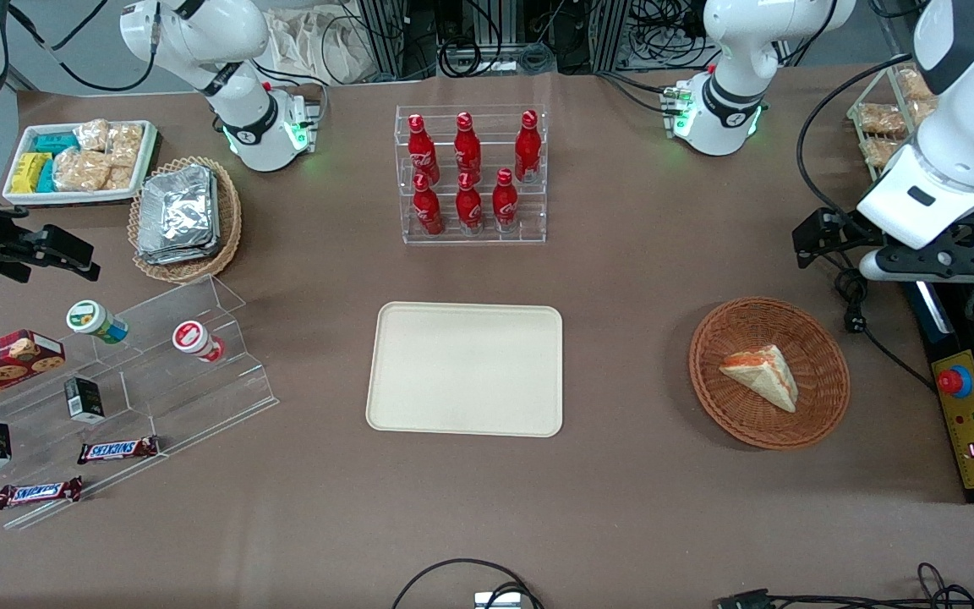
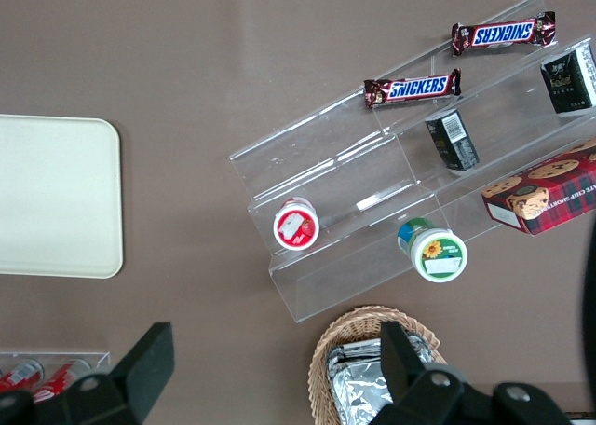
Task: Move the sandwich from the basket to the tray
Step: 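Move the left gripper down over the wrapped sandwich in the wicker basket, then lower the open left gripper around the sandwich and close it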
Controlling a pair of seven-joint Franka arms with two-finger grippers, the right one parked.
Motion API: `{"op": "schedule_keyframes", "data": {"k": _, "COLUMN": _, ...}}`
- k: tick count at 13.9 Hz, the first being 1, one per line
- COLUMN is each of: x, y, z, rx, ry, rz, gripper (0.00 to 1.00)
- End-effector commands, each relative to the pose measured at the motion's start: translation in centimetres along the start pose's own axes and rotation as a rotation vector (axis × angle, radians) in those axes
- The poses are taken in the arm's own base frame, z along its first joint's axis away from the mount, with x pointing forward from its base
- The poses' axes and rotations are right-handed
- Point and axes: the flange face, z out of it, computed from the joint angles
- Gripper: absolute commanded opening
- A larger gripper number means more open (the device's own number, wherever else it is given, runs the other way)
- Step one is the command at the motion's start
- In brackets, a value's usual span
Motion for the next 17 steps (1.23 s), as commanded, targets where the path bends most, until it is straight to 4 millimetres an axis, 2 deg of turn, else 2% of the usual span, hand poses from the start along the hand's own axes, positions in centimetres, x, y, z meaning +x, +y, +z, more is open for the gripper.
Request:
{"op": "schedule_keyframes", "data": {"k": 1, "x": 0.7, "y": -0.3, "z": 2.6, "rx": -0.01, "ry": -0.027, "rz": -0.228, "gripper": 1.0}}
{"op": "schedule_keyframes", "data": {"k": 3, "x": 2.1, "y": -0.3, "z": 5.9, "rx": -0.008, "ry": -0.05, "rz": -0.441, "gripper": 1.0}}
{"op": "schedule_keyframes", "data": {"k": 5, "x": 2.6, "y": -1.4, "z": 10.1, "rx": -0.014, "ry": -0.04, "rz": -0.597, "gripper": 1.0}}
{"op": "schedule_keyframes", "data": {"k": 9, "x": 2.2, "y": -3.4, "z": 18.4, "rx": -0.014, "ry": 0.008, "rz": -0.715, "gripper": 1.0}}
{"op": "schedule_keyframes", "data": {"k": 13, "x": 2.3, "y": -3.9, "z": 23.5, "rx": 0.006, "ry": -0.039, "rz": -0.806, "gripper": 1.0}}
{"op": "schedule_keyframes", "data": {"k": 15, "x": 1.6, "y": -3.9, "z": 25.8, "rx": 0.007, "ry": -0.048, "rz": -0.86, "gripper": 0.99}}
{"op": "schedule_keyframes", "data": {"k": 17, "x": 1.9, "y": -3.2, "z": 27.1, "rx": -0.005, "ry": -0.031, "rz": -0.896, "gripper": 1.0}}
